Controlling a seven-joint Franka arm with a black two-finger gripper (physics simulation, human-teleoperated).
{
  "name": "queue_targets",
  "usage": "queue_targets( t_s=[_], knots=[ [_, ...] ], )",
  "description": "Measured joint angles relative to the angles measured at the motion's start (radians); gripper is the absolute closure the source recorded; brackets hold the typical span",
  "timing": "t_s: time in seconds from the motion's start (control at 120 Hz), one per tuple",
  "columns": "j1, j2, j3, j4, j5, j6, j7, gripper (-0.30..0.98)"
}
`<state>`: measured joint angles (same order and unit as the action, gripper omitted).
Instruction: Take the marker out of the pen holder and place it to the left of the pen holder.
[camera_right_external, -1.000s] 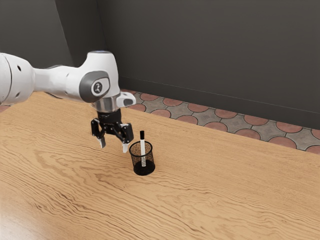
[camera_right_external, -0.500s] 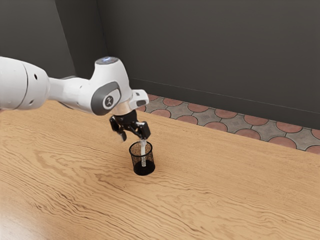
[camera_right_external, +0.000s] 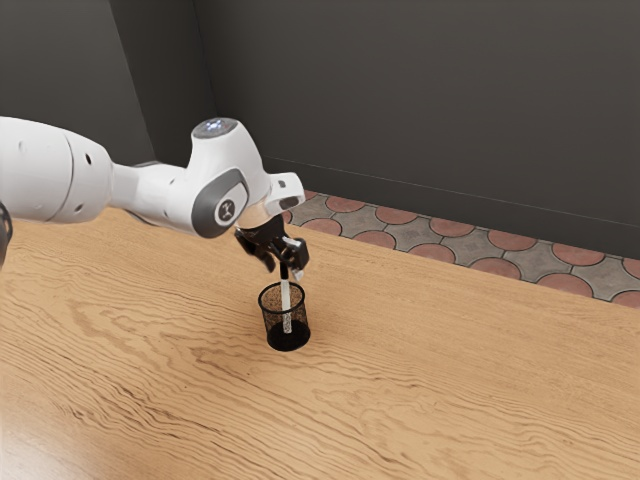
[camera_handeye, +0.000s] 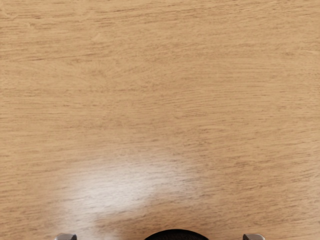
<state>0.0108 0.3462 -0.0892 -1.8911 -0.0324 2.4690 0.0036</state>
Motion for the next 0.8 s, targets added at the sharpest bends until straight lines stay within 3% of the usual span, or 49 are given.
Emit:
queue_targets(
  t_s=[0.608, 0.8],
  knots=[
    [0.0, 0.0, 0.0, -0.007, -0.033, 0.031, 0.032, 0.66],
    [0.0, -0.004, 0.001, -0.007, -0.042, 0.029, 0.029, 0.71]
  ],
)
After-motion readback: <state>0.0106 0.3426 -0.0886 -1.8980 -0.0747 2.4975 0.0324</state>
